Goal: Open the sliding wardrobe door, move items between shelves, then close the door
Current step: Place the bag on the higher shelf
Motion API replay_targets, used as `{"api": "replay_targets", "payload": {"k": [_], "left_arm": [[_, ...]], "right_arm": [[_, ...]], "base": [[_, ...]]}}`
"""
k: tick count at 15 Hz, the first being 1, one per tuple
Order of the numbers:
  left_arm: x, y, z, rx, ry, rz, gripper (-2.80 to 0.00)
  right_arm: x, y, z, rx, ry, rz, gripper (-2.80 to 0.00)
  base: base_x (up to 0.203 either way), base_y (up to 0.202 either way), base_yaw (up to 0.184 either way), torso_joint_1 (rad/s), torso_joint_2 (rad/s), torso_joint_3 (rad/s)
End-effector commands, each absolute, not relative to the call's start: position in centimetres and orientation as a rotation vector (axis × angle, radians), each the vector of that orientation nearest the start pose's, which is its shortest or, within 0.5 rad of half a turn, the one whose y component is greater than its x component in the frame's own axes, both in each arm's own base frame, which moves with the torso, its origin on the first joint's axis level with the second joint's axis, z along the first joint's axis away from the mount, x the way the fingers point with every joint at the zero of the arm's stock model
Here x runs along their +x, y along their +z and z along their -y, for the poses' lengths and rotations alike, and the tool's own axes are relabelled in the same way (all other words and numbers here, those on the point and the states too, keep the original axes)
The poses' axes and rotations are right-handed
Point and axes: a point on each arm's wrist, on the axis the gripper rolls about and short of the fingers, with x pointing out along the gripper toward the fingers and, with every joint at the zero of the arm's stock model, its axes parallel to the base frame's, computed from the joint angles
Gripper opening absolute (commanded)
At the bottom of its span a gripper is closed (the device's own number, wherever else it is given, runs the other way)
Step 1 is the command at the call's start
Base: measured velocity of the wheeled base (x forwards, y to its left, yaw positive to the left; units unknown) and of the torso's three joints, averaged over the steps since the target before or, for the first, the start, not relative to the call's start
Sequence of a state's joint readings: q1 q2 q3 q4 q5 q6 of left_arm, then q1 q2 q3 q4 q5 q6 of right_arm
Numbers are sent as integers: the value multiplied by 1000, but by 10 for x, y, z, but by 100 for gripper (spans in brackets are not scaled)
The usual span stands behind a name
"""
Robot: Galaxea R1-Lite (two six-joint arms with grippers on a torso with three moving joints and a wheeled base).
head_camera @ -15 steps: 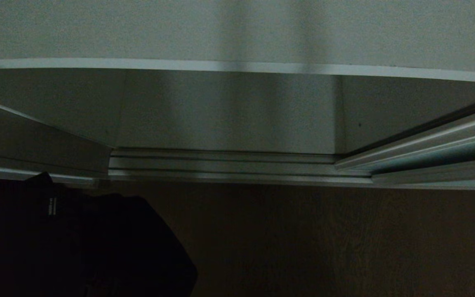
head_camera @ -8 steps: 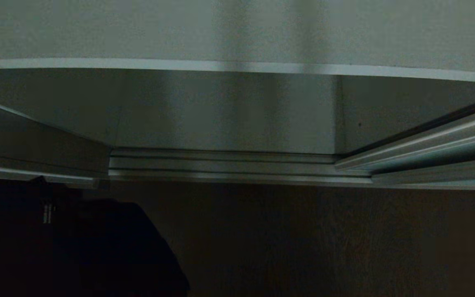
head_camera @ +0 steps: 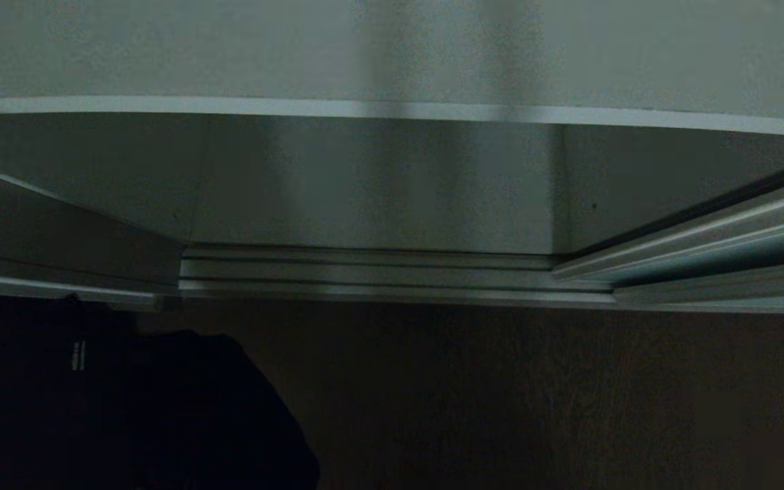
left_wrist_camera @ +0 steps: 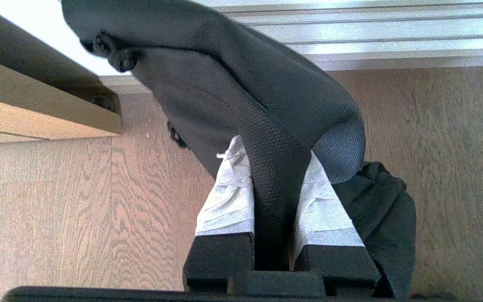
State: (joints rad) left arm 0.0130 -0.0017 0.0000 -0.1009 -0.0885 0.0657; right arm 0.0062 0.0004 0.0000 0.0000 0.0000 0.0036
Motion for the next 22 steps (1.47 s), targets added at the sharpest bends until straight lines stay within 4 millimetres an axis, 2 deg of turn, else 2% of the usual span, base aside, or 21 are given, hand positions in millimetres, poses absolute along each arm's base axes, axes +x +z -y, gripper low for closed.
{"api": "replay_targets", "payload": {"k": [1,6,22], "left_arm": [[-23,86,2,68,-72,99,-280],[-23,86,2,74,-72,101,-280],[-23,86,2,77,-71,102,-280]], "right_arm": [[-23,75,0,3,8,3,-280],[-23,75,0,3,7,3,-280],[-23,75,0,3,8,3,-280]], "base": [[0,0,0,0,0,0],[0,0,0,1,2,65],[0,0,0,2,2,199]]}}
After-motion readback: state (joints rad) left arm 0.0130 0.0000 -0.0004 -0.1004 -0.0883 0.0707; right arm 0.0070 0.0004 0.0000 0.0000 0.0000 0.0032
